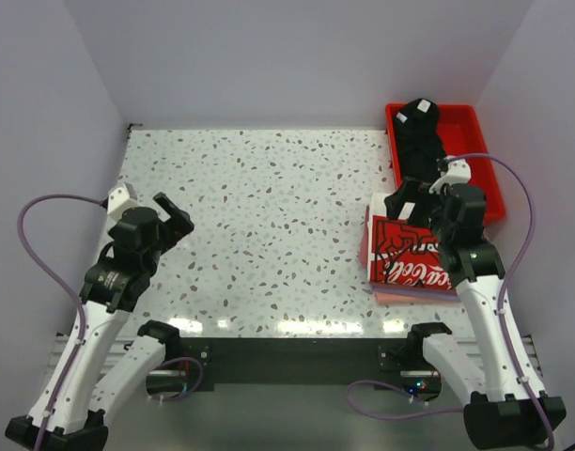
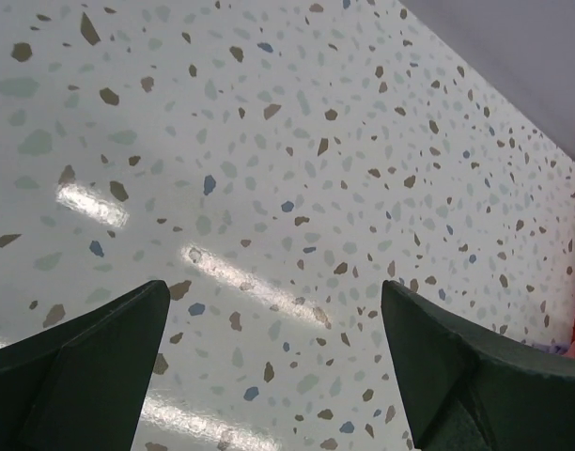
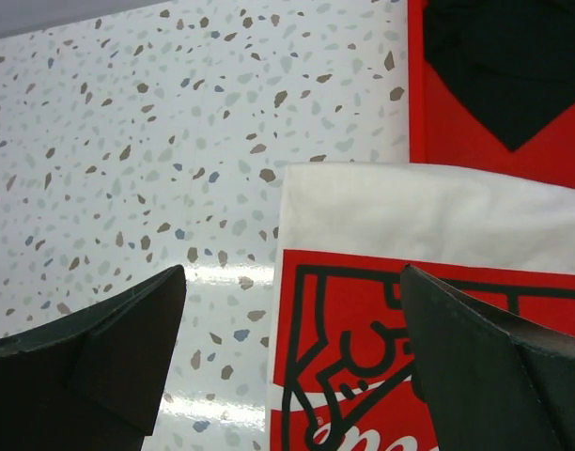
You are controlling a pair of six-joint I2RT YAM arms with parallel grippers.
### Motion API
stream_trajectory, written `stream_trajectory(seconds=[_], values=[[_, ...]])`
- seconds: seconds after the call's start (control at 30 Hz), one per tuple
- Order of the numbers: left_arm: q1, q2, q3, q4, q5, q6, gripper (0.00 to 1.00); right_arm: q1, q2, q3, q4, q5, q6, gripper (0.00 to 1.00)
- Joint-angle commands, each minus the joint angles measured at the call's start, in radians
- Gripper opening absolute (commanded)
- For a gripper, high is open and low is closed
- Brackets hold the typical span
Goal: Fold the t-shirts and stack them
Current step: Reset both grippers
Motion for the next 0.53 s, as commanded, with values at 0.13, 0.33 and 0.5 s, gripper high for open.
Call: stream_trajectory(seconds=[0.13, 0.33, 0.5], values=[[0.007, -0.106, 0.078, -0.189, -0.24, -0.037, 1.0, -0.003, -0.059, -0.12, 0.08, -0.009, 0.085, 0.99], [0.007, -0.11, 0.102, -0.244, -0.287, -0.035, 1.0, -0.003, -0.119, -0.186, 0.095, 0.086, 0.091, 0.99], [0.005, -0.119, 0.104, -0.246, -0.289, -0.04, 1.0, -0.003, -0.168, -0.202, 0.112, 0.109, 0.101, 0.99]])
